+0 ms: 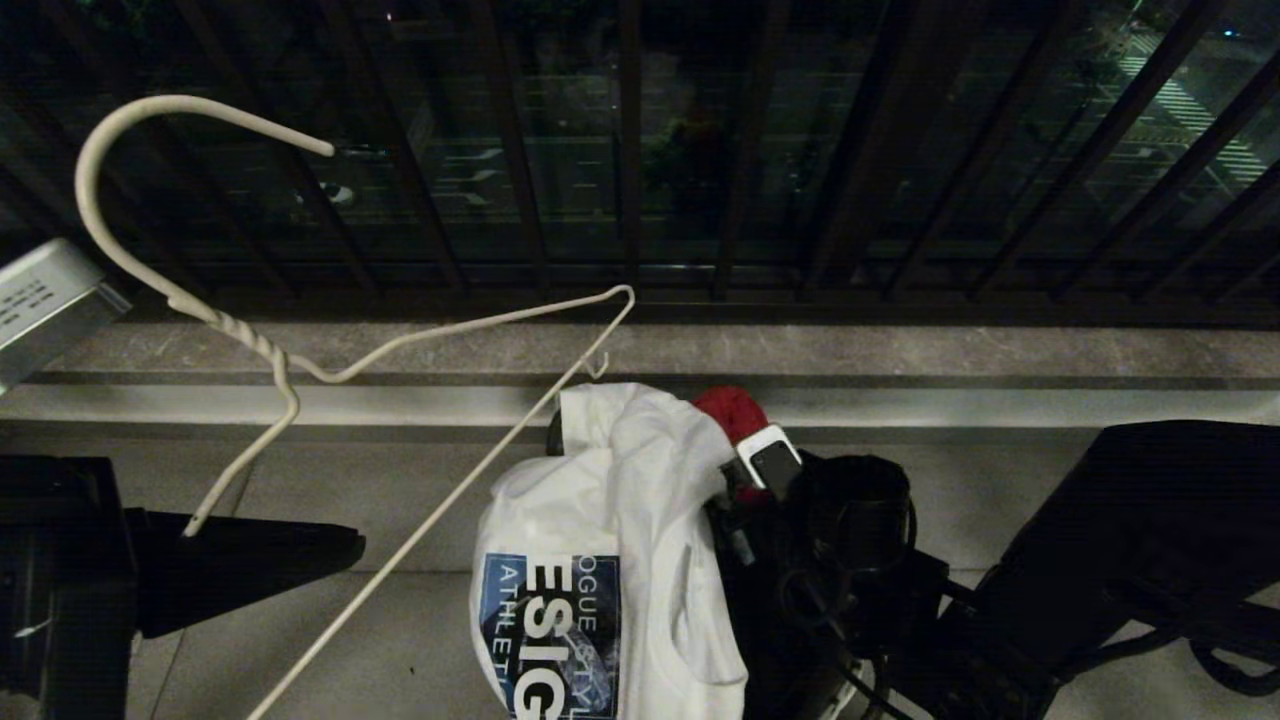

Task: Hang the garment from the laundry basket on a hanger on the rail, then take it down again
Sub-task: Pick up clothes from the basket

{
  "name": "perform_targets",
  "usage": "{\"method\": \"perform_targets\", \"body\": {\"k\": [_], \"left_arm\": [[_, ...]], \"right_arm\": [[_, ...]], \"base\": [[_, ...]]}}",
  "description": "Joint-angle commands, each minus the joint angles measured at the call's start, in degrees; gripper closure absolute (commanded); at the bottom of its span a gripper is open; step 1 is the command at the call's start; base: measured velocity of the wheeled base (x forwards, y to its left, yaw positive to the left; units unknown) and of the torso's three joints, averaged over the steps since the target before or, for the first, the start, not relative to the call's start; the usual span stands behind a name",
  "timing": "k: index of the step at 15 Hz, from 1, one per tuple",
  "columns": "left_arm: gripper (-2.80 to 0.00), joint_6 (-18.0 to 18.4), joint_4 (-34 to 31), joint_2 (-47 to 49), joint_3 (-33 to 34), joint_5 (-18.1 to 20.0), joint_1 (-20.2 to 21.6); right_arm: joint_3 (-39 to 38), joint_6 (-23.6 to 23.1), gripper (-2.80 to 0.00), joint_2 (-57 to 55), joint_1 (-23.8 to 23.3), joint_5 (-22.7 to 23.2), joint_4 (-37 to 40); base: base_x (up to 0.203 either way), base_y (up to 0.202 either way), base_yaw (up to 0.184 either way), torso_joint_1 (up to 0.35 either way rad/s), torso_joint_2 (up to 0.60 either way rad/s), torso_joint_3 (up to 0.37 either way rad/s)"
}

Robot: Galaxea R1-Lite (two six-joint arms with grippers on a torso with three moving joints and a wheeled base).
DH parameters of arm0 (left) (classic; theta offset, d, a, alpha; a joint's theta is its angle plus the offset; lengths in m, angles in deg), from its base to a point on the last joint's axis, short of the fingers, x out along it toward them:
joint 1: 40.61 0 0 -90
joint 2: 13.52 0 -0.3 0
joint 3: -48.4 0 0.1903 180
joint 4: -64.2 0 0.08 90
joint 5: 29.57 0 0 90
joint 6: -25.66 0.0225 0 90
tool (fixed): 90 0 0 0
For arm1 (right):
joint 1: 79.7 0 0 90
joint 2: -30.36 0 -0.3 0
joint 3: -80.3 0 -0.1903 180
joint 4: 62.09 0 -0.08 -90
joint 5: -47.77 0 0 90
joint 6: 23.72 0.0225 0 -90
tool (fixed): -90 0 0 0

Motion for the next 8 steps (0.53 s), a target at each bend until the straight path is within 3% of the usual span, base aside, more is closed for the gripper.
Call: {"method": "perform_targets", "body": {"k": [1,8], "left_arm": [[0.00,0.1,-0.1,-0.7,0.1,0.0,0.0],[0.00,0.3,-0.2,-1.6,0.1,0.0,-0.9]], "right_arm": [[0.6,1.5,-2.80,2.1,1.2,-0.1,-0.7],[1.2,9.2,-2.80,3.9,7.5,-0.1,-0.7]], "base": [[0.000,0.000,0.000,0.000,0.00,0.000],[0.000,0.000,0.000,0.000,0.00,0.000]]}}
